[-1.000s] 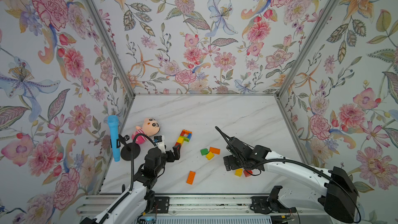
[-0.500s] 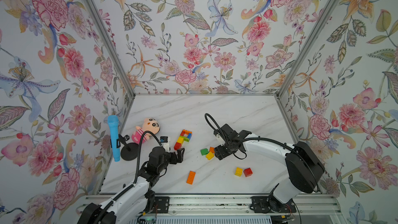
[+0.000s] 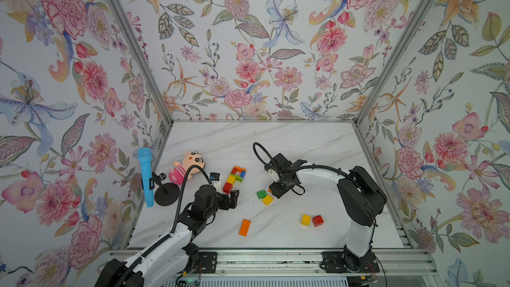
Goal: Assemble the letter p with lego
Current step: Move the lego brick at the center of the board.
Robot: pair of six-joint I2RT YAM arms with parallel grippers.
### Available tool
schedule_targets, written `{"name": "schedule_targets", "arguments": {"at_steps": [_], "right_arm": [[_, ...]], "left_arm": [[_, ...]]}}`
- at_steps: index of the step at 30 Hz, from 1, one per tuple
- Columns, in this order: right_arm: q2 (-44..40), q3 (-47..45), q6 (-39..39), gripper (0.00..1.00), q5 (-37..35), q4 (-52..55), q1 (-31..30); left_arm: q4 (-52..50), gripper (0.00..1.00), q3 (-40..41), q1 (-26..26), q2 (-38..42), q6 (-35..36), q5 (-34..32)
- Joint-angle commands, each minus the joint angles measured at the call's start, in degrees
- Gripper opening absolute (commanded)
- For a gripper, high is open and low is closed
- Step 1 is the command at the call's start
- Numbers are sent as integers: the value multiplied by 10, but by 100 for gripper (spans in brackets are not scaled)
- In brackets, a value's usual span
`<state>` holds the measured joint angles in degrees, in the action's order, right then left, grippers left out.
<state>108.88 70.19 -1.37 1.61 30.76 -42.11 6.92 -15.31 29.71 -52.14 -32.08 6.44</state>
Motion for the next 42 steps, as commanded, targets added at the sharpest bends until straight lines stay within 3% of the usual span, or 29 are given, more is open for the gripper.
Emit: {"name": "schedule_targets", "arguments": {"at_steps": [1, 7, 14, 25, 36, 42], "right_arm": [[24, 26, -30, 63, -8, 6, 14], [20, 37, -71, 62, -31, 16, 45], [-3, 9, -79, 81, -48, 26, 33], [-14, 3, -33, 81, -122, 27, 80], [-109, -52, 4, 81, -14, -5, 54], [-136, -77, 38, 80, 35, -24, -18]], "left_arm": [[-64, 99, -40, 47, -24, 15, -42], [-166, 99, -82, 135, -38, -5, -74], [-231, 99, -95, 185, -52, -67, -76], [-353, 93, -153, 257, -121, -130, -78], [-364, 90, -181, 294, -170, -154, -84], [-296, 90, -148, 244, -115, -153, -92]]}}
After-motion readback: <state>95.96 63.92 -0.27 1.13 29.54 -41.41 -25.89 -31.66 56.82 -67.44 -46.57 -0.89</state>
